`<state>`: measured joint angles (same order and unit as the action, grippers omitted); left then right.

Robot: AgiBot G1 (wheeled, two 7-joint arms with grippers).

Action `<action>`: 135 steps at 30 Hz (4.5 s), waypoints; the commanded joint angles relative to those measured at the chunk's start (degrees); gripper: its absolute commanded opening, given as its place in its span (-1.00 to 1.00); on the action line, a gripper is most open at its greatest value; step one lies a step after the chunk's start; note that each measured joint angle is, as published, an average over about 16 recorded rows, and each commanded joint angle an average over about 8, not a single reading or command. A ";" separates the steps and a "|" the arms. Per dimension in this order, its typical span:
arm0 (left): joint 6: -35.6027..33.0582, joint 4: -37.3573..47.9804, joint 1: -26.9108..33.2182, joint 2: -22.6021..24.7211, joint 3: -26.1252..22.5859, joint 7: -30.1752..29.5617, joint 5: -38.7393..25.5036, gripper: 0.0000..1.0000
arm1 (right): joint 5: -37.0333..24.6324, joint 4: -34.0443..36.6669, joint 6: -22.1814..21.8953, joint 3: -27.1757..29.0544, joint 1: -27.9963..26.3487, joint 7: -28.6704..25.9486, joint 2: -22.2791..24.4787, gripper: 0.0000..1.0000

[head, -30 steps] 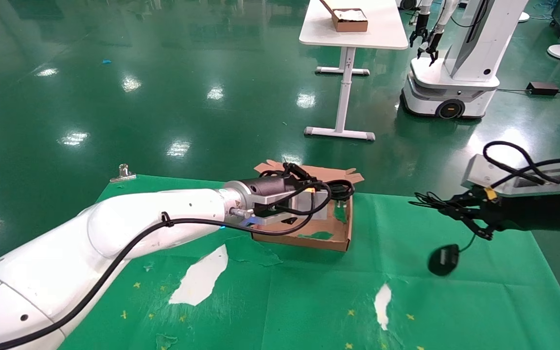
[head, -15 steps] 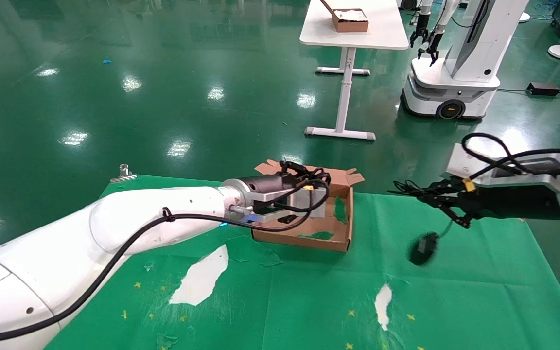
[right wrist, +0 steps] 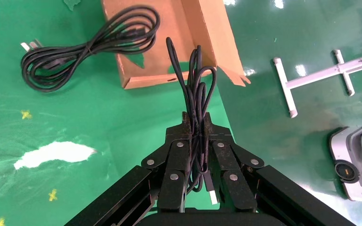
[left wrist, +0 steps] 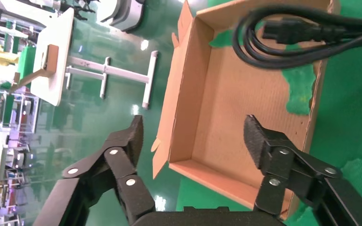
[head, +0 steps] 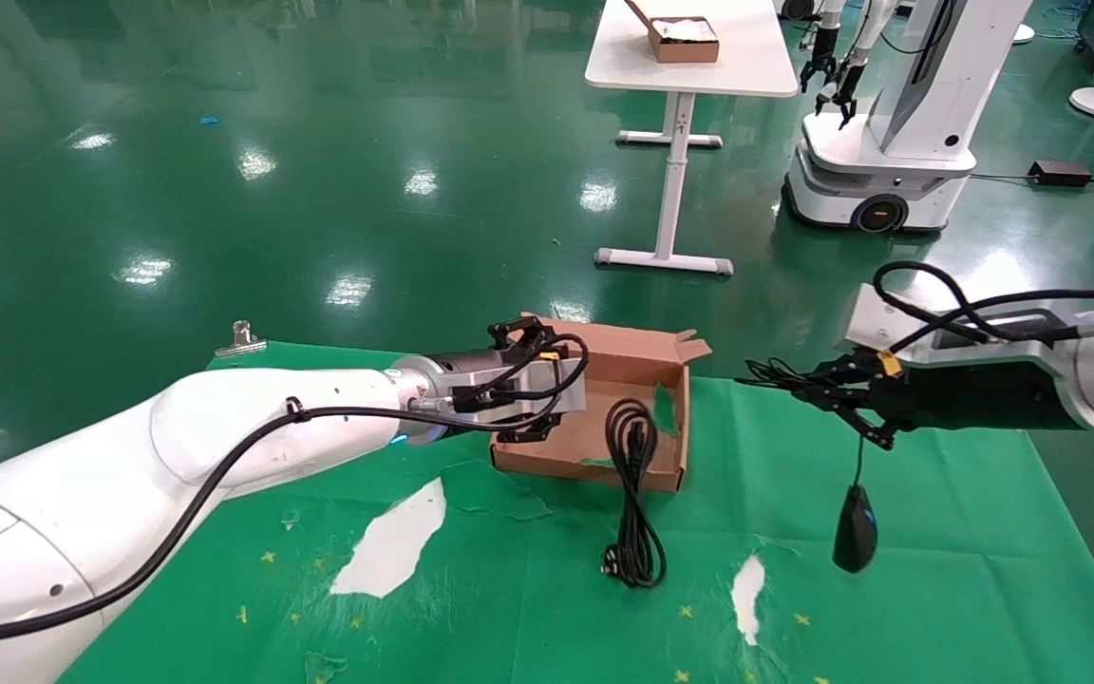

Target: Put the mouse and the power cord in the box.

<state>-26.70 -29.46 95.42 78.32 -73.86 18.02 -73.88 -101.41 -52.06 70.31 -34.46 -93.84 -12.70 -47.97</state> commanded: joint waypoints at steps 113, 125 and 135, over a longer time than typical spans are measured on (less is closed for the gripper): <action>-3.24 -2.03 1.12 -11.58 -3.05 -10.66 1.86 1.00 | 25.71 22.25 -14.17 2.73 3.48 25.97 -18.29 1.00; -12.32 -8.89 -4.58 -16.76 6.88 -13.62 6.78 1.00 | 35.10 10.10 -5.97 7.09 11.47 19.30 -9.62 1.00; -21.67 -15.94 -10.44 -22.07 17.09 -16.65 11.84 1.00 | 42.94 -0.03 0.87 10.73 18.14 13.74 -2.38 1.00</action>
<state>-48.36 -45.40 84.98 56.25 -56.78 1.37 -62.05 -58.48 -52.09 71.18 -23.73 -75.71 1.04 -50.36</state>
